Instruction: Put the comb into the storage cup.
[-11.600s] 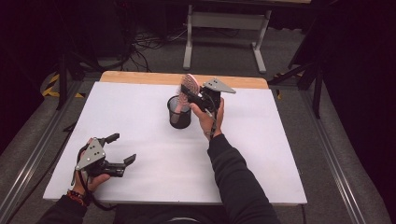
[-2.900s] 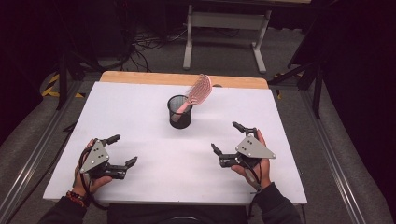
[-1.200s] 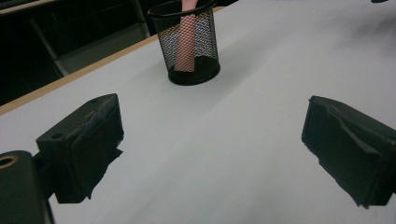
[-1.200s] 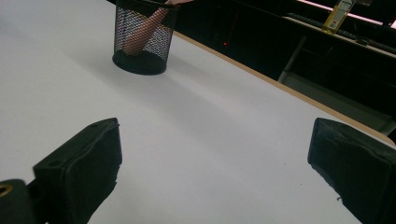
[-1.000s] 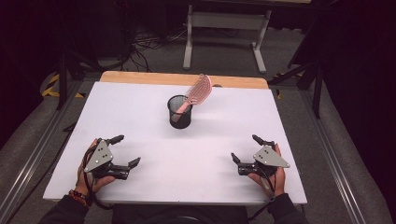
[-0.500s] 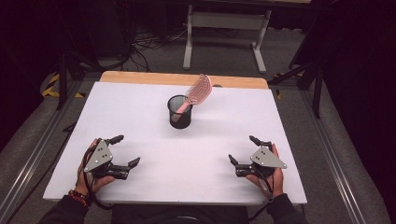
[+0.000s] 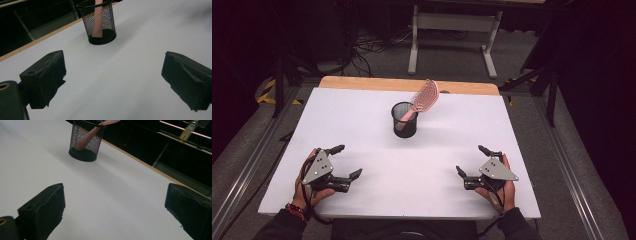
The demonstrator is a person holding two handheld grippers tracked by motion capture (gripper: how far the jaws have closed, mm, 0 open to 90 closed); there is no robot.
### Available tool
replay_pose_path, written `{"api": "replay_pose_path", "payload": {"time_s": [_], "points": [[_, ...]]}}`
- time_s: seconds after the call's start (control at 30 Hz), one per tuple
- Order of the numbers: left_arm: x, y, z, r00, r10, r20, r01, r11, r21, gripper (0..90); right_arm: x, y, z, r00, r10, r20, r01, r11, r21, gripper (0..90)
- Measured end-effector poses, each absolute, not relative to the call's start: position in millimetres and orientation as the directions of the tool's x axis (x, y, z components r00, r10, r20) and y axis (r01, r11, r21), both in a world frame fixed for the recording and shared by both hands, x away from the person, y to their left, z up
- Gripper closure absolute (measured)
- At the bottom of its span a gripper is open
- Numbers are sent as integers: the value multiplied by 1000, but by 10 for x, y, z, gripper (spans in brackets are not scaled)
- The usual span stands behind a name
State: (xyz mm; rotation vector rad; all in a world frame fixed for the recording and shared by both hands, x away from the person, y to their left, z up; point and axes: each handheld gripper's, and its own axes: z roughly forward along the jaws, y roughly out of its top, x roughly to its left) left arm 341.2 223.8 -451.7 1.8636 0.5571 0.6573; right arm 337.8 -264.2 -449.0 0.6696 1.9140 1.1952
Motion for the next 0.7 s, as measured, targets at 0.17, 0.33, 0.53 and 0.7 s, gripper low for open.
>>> {"api": "replay_pose_path", "payload": {"time_s": [0.17, 0.33, 0.53, 0.7], "points": [[3414, 2228, -4521, 744, 644, 178, 81, -351, 933, 68, 3374, -2646, -4485, -566, 755, -331, 32, 422, 906, 37], [3417, 2238, -4516, 742, 645, 185, 78, -356, 931, 68, 3371, -2651, -4479, -564, 757, -330, 31, 418, 908, 37], [3420, 2238, -4518, 744, 644, 175, 82, -349, 933, 68, 3375, -2648, -4483, -566, 755, -330, 33, 421, 907, 37], [3417, 2232, -4513, 740, 647, 182, 80, -353, 932, 68, 3384, -2653, -4491, -567, 759, -319, 40, 412, 910, 37]]}}
